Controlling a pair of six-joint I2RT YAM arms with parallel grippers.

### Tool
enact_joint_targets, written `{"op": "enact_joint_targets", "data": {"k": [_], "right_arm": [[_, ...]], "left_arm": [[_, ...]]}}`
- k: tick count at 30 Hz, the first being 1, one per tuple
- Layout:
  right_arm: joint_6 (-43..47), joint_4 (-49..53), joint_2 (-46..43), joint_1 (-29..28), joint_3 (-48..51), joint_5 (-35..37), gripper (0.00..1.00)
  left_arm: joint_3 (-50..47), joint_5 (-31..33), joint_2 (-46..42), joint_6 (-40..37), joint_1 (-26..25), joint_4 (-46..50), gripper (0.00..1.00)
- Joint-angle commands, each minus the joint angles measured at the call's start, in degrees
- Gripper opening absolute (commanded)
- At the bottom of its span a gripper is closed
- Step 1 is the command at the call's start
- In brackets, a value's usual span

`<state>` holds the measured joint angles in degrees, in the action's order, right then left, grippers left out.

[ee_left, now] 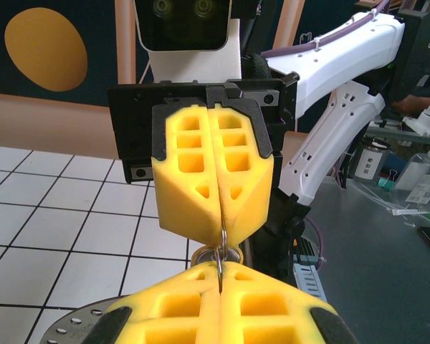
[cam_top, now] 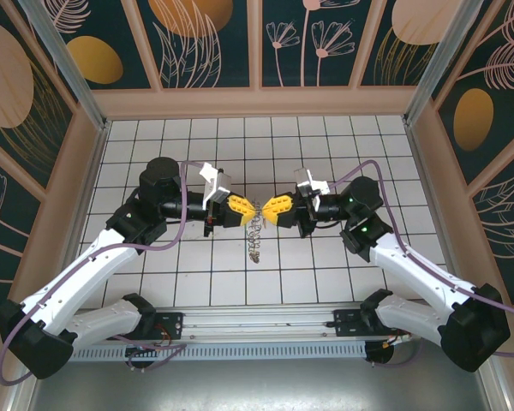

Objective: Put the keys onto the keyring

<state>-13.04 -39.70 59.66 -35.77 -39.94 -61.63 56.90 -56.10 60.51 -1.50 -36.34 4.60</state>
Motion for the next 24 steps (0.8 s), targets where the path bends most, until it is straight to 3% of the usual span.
{"op": "enact_joint_targets", "data": {"k": [1, 24], "right_arm": [[-0.96, -2.86, -0.26, 0.18, -1.28, -0.95, 0.0], [-0.32, -2.4, -1.03, 0.61, -0.66, 0.9, 0.0]], "left_arm": [[1.72, -0.41, -0.04, -0.95, 0.11, -1.7, 0.0], [1.8, -0.4, -0.22, -0.95, 0.07, -1.35, 0.0]]}}
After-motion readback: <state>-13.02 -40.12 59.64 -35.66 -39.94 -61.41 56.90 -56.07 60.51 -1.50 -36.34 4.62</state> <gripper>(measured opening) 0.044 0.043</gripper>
